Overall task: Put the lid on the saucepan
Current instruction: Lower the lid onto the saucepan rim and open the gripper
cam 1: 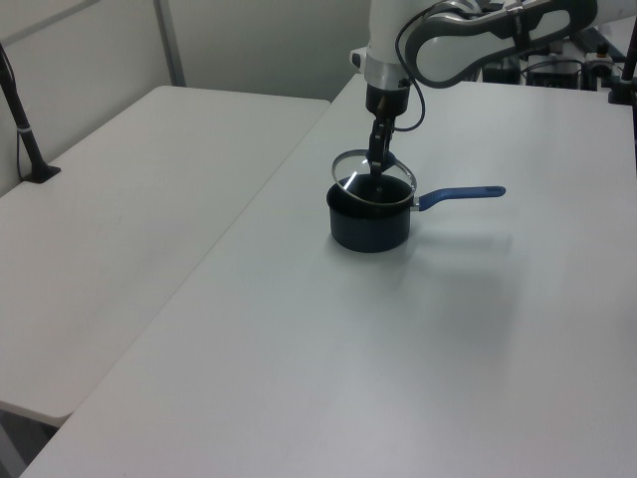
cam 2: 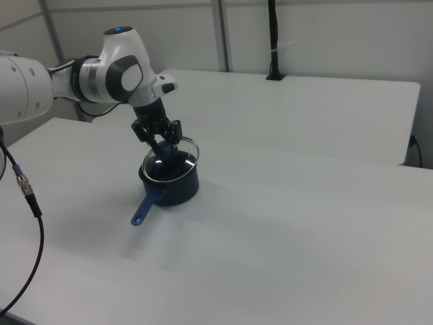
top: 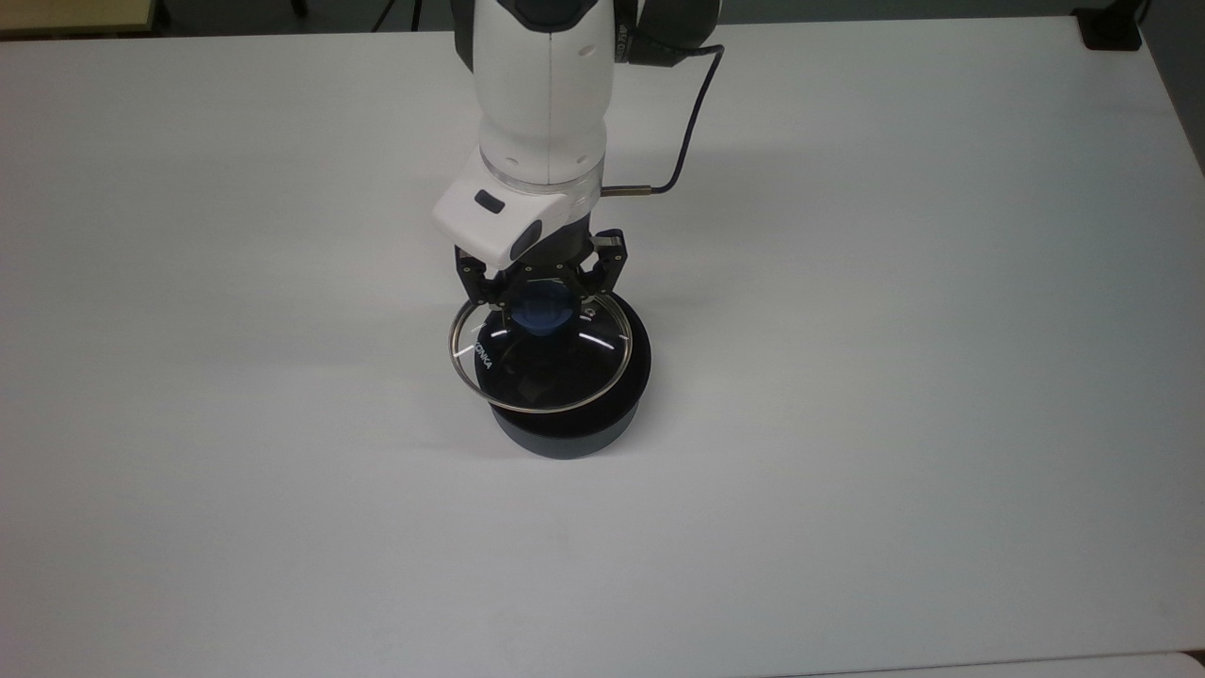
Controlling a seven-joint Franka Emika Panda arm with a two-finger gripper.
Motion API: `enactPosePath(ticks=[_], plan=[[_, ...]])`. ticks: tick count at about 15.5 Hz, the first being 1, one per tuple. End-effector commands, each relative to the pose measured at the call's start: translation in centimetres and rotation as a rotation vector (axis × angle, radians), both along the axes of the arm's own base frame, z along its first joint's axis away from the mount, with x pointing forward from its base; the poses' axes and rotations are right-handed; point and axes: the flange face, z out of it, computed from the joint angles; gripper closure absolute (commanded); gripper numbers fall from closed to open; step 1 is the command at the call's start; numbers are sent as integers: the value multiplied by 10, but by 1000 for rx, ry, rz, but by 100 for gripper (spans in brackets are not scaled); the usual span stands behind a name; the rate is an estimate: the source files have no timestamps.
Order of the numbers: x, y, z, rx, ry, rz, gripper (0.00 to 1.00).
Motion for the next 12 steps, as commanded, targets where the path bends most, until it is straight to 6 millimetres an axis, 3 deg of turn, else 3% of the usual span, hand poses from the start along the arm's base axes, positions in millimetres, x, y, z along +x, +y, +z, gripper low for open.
enactPosePath(ticks=[1, 3, 12], plan=[[1, 4, 13, 27, -13, -21, 53], [0, 13, 13, 34, -12, -16, 53], [-2, 18, 7, 34, 0, -9, 50]])
